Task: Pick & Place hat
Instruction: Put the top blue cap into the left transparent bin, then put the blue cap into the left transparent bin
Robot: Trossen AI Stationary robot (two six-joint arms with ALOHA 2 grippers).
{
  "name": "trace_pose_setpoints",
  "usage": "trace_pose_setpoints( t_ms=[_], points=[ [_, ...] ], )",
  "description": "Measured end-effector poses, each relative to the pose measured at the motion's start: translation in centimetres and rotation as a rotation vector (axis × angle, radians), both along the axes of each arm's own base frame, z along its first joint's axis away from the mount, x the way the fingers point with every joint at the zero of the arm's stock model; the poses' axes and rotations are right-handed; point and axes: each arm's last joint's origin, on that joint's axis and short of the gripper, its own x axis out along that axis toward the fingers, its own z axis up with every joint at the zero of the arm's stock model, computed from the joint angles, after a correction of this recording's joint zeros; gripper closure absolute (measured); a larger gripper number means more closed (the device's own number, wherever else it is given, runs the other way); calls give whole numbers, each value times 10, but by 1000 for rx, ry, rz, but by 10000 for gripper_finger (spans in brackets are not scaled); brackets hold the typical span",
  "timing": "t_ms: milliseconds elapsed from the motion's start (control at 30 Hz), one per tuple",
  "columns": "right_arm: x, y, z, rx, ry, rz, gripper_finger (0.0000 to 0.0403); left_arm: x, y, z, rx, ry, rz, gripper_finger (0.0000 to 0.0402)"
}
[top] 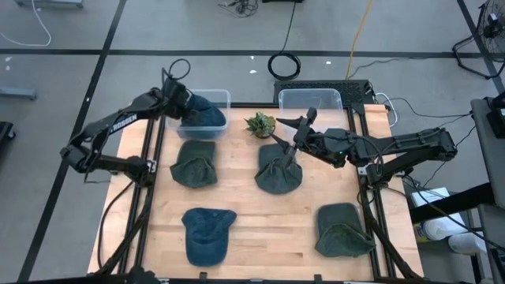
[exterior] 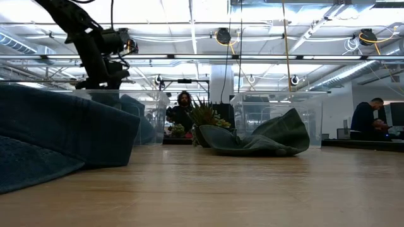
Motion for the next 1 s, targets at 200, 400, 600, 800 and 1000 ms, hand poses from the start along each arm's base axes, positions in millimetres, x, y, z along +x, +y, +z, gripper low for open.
trace_pose_setpoints(
  t_ms=[200,400,600,800,1000],
  points=[
    [0,0,0,0,0,0,195,-5,-7,13,54,-26,10,114],
    [0,0,0,0,0,0,195,-12,-18,31,101,-109,52,80],
    [0,0,0,0,-2,0,195,-17,-37,52,114,-291,14,65],
    [0,0,0,0,-3,0,195,-19,-57,72,75,-513,-113,73],
    [0,0,0,0,-3,0,195,-17,-73,89,73,-681,-248,91]
  ],
)
